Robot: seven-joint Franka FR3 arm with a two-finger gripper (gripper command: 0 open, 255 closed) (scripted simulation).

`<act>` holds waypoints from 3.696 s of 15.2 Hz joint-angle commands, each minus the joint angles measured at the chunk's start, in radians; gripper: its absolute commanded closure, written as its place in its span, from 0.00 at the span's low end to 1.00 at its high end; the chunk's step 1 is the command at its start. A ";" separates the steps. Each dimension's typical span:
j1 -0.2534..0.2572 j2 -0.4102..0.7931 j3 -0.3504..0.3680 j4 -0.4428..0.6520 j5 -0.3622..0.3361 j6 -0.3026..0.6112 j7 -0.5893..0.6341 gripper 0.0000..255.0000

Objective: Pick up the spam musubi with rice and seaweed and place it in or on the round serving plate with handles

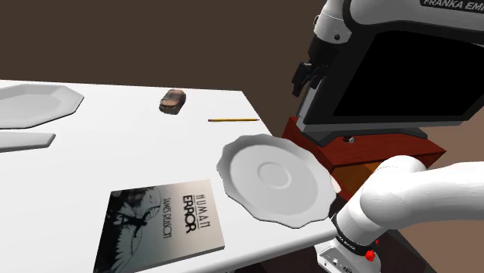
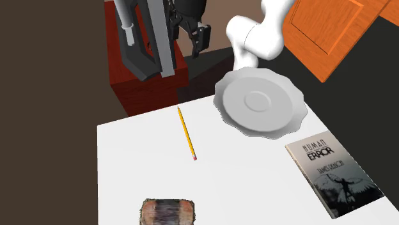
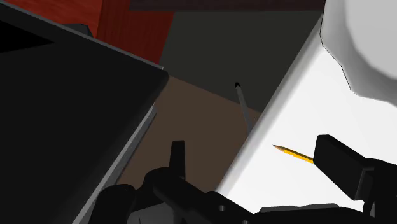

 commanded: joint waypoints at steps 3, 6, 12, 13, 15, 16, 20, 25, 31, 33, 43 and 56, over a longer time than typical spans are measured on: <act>0.003 0.050 0.043 0.021 0.025 0.018 0.070 0.00; 0.004 0.135 0.106 0.064 0.056 0.045 0.174 0.00; -0.005 0.333 0.221 0.193 0.086 0.086 0.379 0.00; -0.008 0.369 0.239 0.219 0.086 0.091 0.413 0.00; -0.012 0.444 0.273 0.277 0.082 0.098 0.482 0.00; -0.013 0.482 0.289 0.309 0.077 0.100 0.517 0.00; -0.014 0.646 0.347 0.450 0.042 0.097 0.656 0.00; 0.012 0.869 0.392 0.667 -0.030 0.063 0.826 0.00; 0.100 1.166 0.395 1.016 -0.128 -0.032 0.992 0.00; 0.144 1.277 0.384 1.170 -0.157 -0.083 1.031 0.00; 0.145 1.319 0.373 1.127 -0.167 -0.002 1.055 0.00; 0.145 1.320 0.373 1.127 -0.167 -0.002 1.056 1.00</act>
